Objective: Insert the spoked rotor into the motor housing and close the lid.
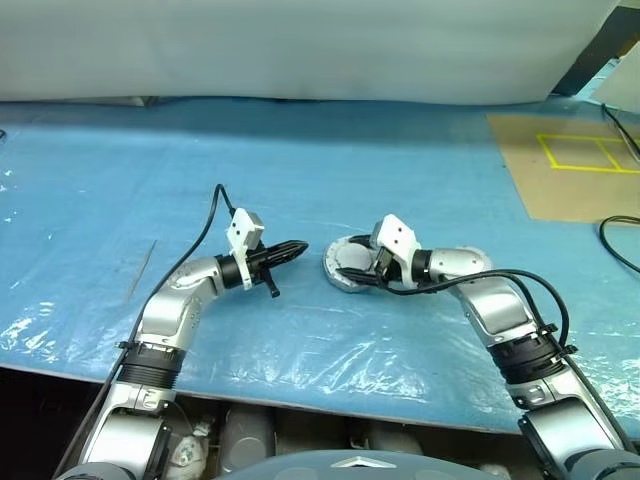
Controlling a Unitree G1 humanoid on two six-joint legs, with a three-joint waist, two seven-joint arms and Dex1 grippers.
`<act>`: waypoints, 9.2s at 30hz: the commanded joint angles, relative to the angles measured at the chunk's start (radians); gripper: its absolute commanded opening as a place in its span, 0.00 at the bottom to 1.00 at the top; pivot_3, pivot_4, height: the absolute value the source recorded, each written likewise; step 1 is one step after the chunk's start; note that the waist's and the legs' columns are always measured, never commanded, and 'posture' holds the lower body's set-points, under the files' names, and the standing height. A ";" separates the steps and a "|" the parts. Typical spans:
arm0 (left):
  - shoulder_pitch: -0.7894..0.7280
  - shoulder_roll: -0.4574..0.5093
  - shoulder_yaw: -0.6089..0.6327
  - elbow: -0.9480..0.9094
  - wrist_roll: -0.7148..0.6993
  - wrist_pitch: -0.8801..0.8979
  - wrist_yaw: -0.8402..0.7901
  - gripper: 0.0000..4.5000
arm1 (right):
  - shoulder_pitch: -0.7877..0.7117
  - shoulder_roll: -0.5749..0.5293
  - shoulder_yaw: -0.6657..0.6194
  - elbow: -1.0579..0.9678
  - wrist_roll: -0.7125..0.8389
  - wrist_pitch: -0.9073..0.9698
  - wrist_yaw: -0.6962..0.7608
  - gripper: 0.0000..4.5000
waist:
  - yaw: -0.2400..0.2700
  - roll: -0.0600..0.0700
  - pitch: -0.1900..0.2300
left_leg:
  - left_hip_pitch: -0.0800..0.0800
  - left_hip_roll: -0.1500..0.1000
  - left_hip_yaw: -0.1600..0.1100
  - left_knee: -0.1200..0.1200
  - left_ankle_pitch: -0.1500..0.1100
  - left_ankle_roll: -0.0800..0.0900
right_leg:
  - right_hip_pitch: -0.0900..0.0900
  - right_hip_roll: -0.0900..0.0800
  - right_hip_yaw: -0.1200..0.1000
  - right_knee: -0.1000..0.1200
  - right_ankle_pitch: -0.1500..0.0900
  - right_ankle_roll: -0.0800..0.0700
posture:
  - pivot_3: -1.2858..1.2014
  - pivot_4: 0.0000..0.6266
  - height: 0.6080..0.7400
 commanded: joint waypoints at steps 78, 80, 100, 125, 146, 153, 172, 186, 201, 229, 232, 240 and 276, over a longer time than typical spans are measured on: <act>-0.099 -0.096 -0.179 0.215 0.219 -0.189 -0.006 0.00 | 0.050 0.000 0.009 0.089 -0.048 0.003 -0.022 0.66 | 0.004 0.000 0.000 | 0.014 -0.001 -0.001 -0.012 -0.002 0.002 | 0.014 0.000 0.001 -0.014 0.000 0.000 | 0.52 0.24 1.00; -0.097 -0.088 -0.182 0.229 0.231 -0.200 -0.009 0.00 | 0.053 0.000 0.007 0.086 -0.046 0.005 -0.022 0.66 | 0.004 0.000 0.000 | 0.014 -0.001 -0.001 -0.012 -0.002 0.002 | 0.014 0.000 0.001 -0.014 0.000 0.000 | 0.52 0.24 1.00; -0.105 -0.098 -0.170 0.227 0.227 -0.203 -0.016 0.00 | -0.001 0.030 -0.149 -0.099 0.180 0.175 -0.006 1.00 | 0.011 0.000 0.000 | 0.011 -0.001 -0.001 -0.016 -0.002 0.001 | 0.011 0.000 0.001 -0.016 0.000 0.000 | 0.52 0.24 1.00; -0.090 -0.089 -0.175 0.209 0.233 -0.205 -0.022 0.00 | 0.084 0.071 -0.523 0.103 0.586 0.788 -0.148 1.00 | 0.029 0.002 -0.001 | 0.010 0.000 0.002 -0.016 0.000 -0.001 | 0.009 0.000 0.000 -0.015 0.000 0.000 | 0.52 0.24 1.00; -0.077 -0.090 -0.172 0.195 0.231 -0.195 -0.019 0.00 | 0.096 0.132 -0.537 0.115 0.666 0.777 -0.192 0.39 | 0.034 0.002 -0.001 | 0.010 -0.001 0.002 -0.016 0.000 -0.002 | 0.010 -0.001 0.000 -0.015 0.000 0.000 | 0.52 0.24 1.00; -0.090 -0.092 -0.164 0.215 0.234 -0.205 -0.018 0.00 | 0.110 0.156 -0.504 0.081 0.677 0.785 -0.217 0.39 | 0.032 0.002 -0.001 | 0.011 -0.001 0.001 -0.016 0.000 -0.002 | 0.010 -0.001 0.000 -0.015 0.000 0.000 | 0.52 0.24 1.00; -0.085 -0.102 -0.160 0.212 0.232 -0.211 -0.002 0.00 | 0.063 0.288 -0.651 0.163 0.794 0.807 -0.348 0.35 | 0.029 0.002 -0.001 | 0.011 -0.001 0.001 -0.017 0.000 -0.002 | 0.009 -0.001 0.000 -0.015 0.000 0.000 | 0.52 0.24 1.00; -0.080 -0.098 -0.141 0.174 0.212 -0.213 -0.003 0.00 | 0.082 0.307 -0.627 0.155 0.768 0.787 -0.405 0.25 | 0.028 0.002 -0.001 | 0.011 -0.001 0.001 -0.018 0.000 -0.002 | 0.009 -0.001 0.000 -0.016 0.000 0.000 | 0.52 0.24 1.00; 0.017 -0.031 0.139 -0.221 -0.158 0.162 0.105 0.00 | 0.042 0.335 -0.677 0.165 0.853 0.822 -0.474 0.25 | 0.009 0.004 0.000 | 0.000 -0.001 0.004 -0.018 0.001 -0.003 | -0.002 0.000 -0.001 -0.013 0.001 0.000 | 0.52 0.24 1.00; 0.059 -0.100 0.444 -0.063 -0.879 0.714 0.327 0.99 | -0.226 0.456 -0.705 0.119 1.203 0.857 -0.701 0.25 | 0.013 0.005 0.002 | -0.006 -0.002 0.004 -0.016 0.001 -0.003 | -0.005 0.000 -0.002 -0.012 0.004 0.005 | 0.52 0.24 1.00; 0.040 -0.107 0.421 -0.047 -0.850 0.709 0.349 0.99 | -0.226 0.453 -0.694 0.115 1.210 0.857 -0.697 0.25 | 0.015 0.005 0.003 | -0.006 -0.002 0.003 -0.016 0.001 -0.004 | -0.005 0.000 -0.002 -0.012 0.004 0.006 | 0.52 0.24 1.00; -0.053 -0.144 0.389 -0.005 -0.839 0.682 0.342 0.99 | -0.214 0.444 -0.672 0.110 1.212 0.855 -0.687 0.25 | 0.025 0.004 0.002 | -0.008 -0.003 0.002 -0.012 0.001 -0.004 | -0.005 0.000 -0.002 -0.012 0.006 0.010 | 0.52 0.24 1.00; -0.108 -0.251 0.315 0.019 -0.708 0.571 0.336 0.60 | -0.166 0.385 -0.533 0.038 1.066 0.767 -0.653 0.25 | 0.030 0.004 0.003 | -0.012 -0.003 -0.004 0.001 0.001 -0.004 | -0.005 0.000 -0.003 -0.003 0.007 0.011 | 0.52 0.24 1.00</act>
